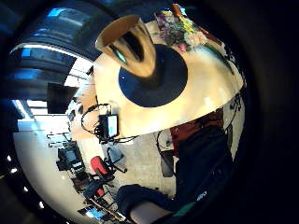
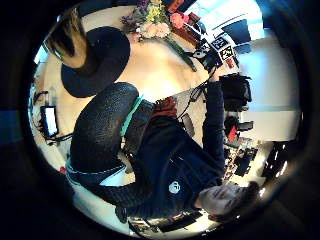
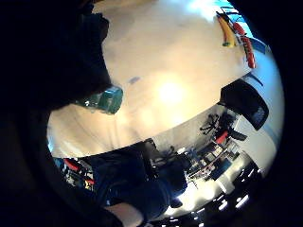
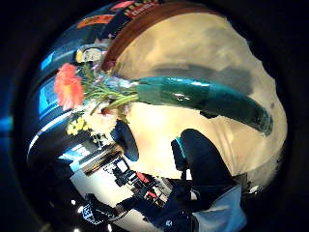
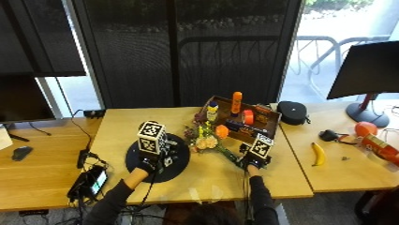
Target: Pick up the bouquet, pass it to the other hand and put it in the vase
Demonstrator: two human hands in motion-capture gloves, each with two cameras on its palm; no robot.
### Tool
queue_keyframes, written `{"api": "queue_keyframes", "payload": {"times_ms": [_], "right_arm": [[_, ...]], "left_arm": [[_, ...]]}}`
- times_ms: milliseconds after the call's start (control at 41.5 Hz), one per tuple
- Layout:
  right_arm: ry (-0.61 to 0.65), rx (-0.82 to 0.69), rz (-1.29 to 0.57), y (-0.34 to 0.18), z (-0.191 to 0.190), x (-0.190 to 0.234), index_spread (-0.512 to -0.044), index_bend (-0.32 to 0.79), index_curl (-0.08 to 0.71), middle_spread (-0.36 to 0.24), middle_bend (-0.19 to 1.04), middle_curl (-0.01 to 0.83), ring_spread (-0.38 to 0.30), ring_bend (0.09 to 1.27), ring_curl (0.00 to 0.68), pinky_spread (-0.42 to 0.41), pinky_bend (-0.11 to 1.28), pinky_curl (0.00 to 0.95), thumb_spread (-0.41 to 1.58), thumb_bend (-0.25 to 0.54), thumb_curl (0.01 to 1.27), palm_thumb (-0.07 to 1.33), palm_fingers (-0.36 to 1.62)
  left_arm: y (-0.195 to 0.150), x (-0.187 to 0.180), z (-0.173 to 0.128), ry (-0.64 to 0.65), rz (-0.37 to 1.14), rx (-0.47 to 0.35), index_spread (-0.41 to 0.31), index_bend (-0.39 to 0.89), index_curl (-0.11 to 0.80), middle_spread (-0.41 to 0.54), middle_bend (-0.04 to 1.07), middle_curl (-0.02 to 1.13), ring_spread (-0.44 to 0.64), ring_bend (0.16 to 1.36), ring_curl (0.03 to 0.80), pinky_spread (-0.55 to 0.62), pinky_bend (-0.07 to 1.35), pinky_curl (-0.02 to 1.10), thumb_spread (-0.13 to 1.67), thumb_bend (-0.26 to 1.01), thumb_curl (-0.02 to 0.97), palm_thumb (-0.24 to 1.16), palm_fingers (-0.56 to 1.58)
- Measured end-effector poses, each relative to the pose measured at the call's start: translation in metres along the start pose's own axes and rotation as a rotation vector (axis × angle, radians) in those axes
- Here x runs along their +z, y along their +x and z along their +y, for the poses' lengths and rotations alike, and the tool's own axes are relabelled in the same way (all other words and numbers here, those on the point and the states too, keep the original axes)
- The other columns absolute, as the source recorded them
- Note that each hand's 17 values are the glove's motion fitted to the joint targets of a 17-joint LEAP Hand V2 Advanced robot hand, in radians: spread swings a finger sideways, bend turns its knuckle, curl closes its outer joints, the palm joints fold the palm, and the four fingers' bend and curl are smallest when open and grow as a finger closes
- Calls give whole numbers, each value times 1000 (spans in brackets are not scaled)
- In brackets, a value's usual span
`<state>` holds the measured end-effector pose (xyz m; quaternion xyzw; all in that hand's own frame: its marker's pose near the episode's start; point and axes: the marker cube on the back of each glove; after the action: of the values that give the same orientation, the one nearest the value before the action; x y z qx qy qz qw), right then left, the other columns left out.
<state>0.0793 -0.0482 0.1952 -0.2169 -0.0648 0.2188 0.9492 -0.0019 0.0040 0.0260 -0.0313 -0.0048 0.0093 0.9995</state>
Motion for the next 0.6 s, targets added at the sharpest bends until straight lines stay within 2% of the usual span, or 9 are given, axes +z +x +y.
{"api": "queue_keyframes", "payload": {"times_ms": [96, 193, 289, 362, 386, 410, 530, 554, 603], "right_arm": [[38, 41, 8, 5, 9, 8, -180, 89, 157, -6, 287, 411, -36, 545, 365, 193, 521, 353, 1066, -21, 355, 632, 517], [-12, 84, 10, 11, 6, 31, -178, 72, 151, -26, 298, 418, -72, 588, 375, 171, 501, 348, 1053, -23, 359, 636, 546], [40, 59, 21, 7, 3, 44, -200, 142, 175, -61, 317, 429, -130, 611, 391, 61, 444, 337, 1058, 24, 381, 740, 615], [64, 44, 18, 1, 6, 49, -234, 259, 226, -98, 279, 426, -172, 642, 393, -76, 422, 322, 1069, 62, 397, 834, 880], [72, 41, 18, -1, 6, 51, -235, 199, 210, -101, 242, 414, -180, 639, 389, -80, 426, 321, 1063, 48, 394, 825, 810], [87, 47, 18, -2, 5, 51, -241, 288, 261, -114, 267, 432, -186, 637, 403, -116, 394, 324, 1075, 65, 399, 860, 924], [109, 103, -10, -8, 9, 55, -245, 376, 322, -154, 285, 458, -205, 580, 415, -204, 312, 324, 1095, 63, 391, 900, 1052], [103, 116, -10, -8, 11, 57, -248, 414, 346, -167, 338, 476, -216, 484, 388, -169, 257, 311, 1101, 59, 388, 900, 1009], [119, 146, -10, -6, 13, 59, -245, 443, 376, -197, 414, 500, -231, 365, 375, -161, 236, 322, 1110, 52, 381, 905, 1000]], "left_arm": [[-2, 2, -1, -1, 2, -6, 25, 164, 337, 245, 176, 293, 374, 517, 253, 359, 369, 331, 1185, -17, 270, 225, 113], [-2, 4, -3, -2, 5, -5, 22, 163, 338, 245, 178, 298, 374, 516, 254, 359, 367, 333, 1185, -17, 272, 224, 114], [1, 6, -4, -11, 4, 0, 21, 162, 340, 245, 178, 301, 375, 515, 256, 359, 366, 335, 1185, -17, 273, 224, 114], [2, 6, -3, -16, 2, 5, 21, 162, 340, 245, 177, 302, 375, 515, 257, 359, 366, 336, 1185, -17, 273, 224, 113], [3, 6, -3, -16, 1, 6, 21, 162, 340, 245, 177, 303, 375, 515, 257, 359, 366, 336, 1185, -17, 274, 224, 113], [3, 6, -3, -17, -3, 7, 20, 162, 341, 245, 177, 304, 375, 515, 257, 360, 365, 337, 1185, -17, 274, 224, 113], [1, 9, -3, -26, -27, 6, 20, 163, 342, 245, 176, 306, 375, 515, 259, 360, 365, 338, 1185, -17, 275, 223, 113], [1, 10, -3, -29, -28, 5, 17, 163, 342, 245, 176, 306, 375, 515, 259, 360, 365, 339, 1185, -17, 275, 223, 112], [-1, 9, -2, -36, -28, 2, 16, 163, 342, 245, 176, 307, 375, 514, 260, 360, 365, 339, 1185, -17, 275, 223, 112]]}}
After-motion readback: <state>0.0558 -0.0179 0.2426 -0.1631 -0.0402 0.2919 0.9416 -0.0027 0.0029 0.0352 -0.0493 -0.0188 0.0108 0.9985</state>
